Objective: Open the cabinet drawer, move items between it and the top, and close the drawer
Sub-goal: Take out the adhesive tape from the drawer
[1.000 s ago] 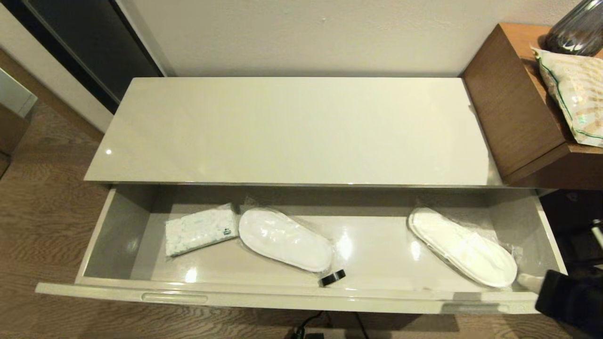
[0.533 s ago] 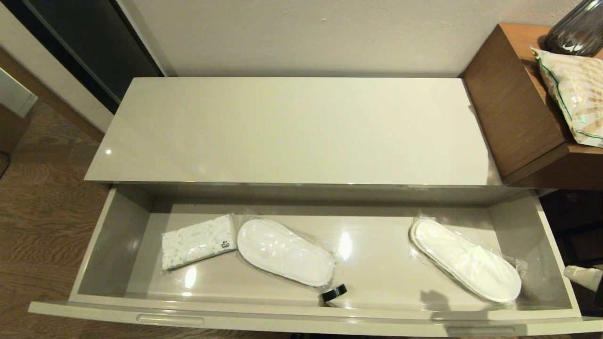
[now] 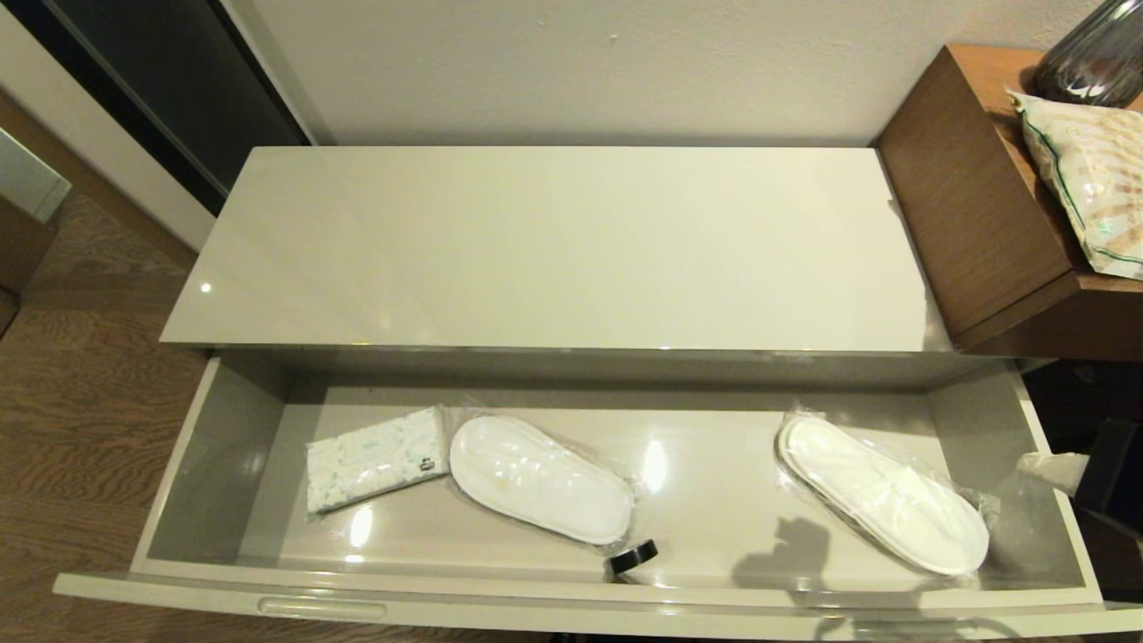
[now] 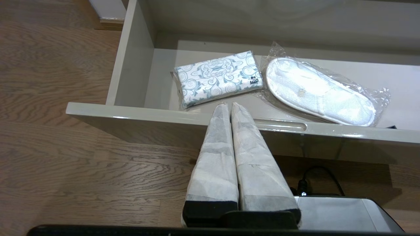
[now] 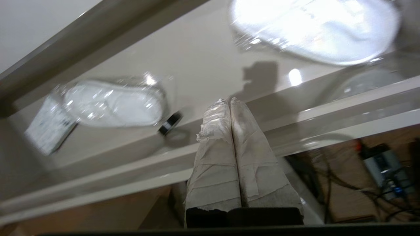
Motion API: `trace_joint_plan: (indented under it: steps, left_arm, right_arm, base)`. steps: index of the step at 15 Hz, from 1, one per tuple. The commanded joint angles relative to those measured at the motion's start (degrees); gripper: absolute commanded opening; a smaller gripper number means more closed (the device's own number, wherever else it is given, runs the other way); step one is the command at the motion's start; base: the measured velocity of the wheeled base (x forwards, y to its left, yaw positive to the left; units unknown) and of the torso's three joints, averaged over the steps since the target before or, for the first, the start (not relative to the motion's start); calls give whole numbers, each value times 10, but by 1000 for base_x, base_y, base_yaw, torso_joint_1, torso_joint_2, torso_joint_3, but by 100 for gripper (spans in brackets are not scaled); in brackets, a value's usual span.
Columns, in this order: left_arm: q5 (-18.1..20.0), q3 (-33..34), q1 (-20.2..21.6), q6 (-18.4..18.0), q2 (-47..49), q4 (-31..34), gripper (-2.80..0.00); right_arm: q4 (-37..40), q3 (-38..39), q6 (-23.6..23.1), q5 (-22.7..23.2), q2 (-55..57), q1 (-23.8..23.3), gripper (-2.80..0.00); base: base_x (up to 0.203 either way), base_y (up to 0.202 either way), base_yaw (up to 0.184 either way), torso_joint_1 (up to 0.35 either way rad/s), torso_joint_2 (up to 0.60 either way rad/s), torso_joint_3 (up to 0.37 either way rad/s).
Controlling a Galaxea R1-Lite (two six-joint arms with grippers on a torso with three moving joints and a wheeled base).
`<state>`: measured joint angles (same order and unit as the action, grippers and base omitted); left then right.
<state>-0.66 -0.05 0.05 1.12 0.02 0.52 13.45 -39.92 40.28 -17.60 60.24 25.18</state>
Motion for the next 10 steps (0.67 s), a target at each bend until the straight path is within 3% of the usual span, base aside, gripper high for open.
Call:
trace_joint_plan:
  steps: [1, 10]
  left_arm:
    - [0, 0, 0, 0, 1, 0, -280]
    - [0, 0, 0, 0, 1, 0, -280]
  right_arm:
    - [1, -8, 19, 21, 23, 13, -280]
    - [1, -9, 33, 37, 75, 47, -280]
  base:
    - [0, 0, 0, 0, 0, 0]
    - [0, 0, 0, 0, 0, 0]
